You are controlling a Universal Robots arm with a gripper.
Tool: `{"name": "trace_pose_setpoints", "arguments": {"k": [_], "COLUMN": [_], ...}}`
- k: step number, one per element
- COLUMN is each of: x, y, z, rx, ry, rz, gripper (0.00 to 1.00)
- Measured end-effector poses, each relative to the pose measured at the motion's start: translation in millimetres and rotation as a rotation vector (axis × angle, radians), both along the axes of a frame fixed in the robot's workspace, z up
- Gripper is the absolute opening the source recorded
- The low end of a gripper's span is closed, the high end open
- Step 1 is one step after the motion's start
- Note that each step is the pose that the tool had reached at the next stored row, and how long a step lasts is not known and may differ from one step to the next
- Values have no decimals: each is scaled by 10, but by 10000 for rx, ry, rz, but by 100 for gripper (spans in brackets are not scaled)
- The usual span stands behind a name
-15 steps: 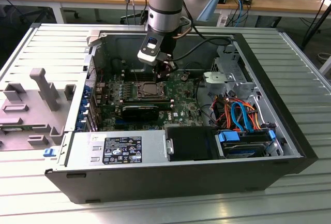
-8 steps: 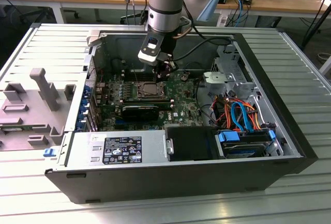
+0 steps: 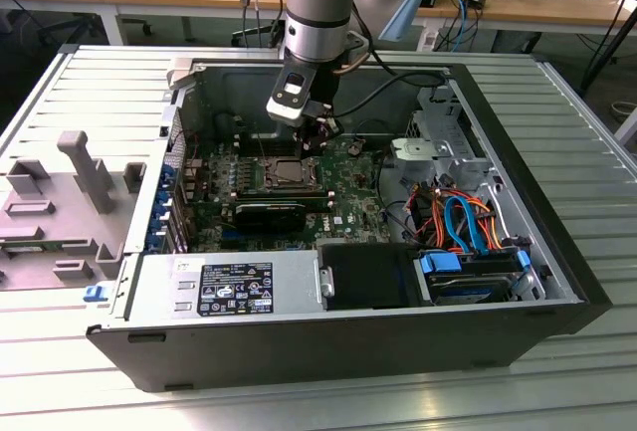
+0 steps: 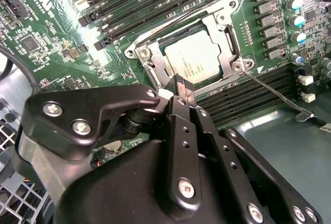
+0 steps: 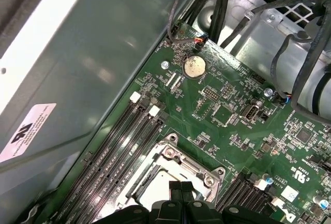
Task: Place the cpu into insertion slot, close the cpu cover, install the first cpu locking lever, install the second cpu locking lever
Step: 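Install the first cpu locking lever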
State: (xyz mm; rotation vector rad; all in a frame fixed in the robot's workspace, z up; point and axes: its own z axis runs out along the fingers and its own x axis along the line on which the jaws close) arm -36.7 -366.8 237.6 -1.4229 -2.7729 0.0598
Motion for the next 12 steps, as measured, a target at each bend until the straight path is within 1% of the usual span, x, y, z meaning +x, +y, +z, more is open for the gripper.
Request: {"name": "trace_pose_setpoints", "arguments": {"k": [12], "x": [0], "y": [0], "z": [0], "rx": [16], "ry": [0], "rz": [223], "gripper": [11]}}
